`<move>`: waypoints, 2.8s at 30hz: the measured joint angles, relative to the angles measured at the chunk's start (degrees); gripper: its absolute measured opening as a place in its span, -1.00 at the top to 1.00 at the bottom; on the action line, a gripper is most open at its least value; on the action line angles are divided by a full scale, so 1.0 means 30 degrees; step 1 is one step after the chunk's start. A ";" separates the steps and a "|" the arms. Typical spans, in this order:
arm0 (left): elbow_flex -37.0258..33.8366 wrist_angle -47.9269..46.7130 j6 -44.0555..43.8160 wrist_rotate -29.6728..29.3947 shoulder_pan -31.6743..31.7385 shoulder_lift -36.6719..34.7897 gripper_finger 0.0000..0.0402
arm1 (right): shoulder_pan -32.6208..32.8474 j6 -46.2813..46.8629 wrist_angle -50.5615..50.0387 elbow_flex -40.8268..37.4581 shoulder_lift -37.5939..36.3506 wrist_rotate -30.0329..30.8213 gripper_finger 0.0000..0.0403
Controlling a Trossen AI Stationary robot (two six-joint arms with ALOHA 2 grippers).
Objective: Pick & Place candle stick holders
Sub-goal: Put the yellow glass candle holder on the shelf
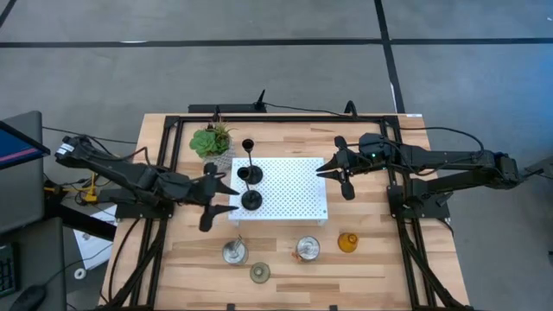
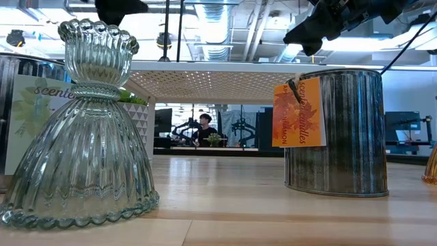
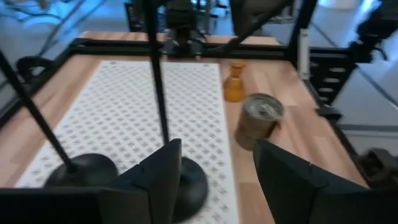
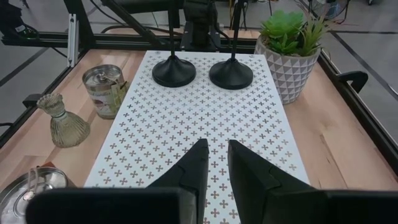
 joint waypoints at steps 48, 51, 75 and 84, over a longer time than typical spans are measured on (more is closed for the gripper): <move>-0.0007 0.0268 0.0081 0.4464 -0.6716 0.2791 0.98 | 0.5423 0.1960 0.0008 0.0000 0.0002 0.2031 0.76; -0.0051 0.0131 0.0249 0.3975 -0.7987 0.2791 0.98 | 0.6041 0.1967 0.0007 0.0000 0.0002 0.2725 0.82; -0.3067 0.4180 0.2310 -0.1980 -1.0800 0.2798 0.96 | 1.0713 0.8976 -0.0986 0.0007 0.1051 0.6552 1.00; -0.3067 0.4360 0.3586 -0.1974 -1.0749 0.2798 0.96 | 1.2221 1.6443 -0.3870 0.0007 0.1022 0.8384 1.00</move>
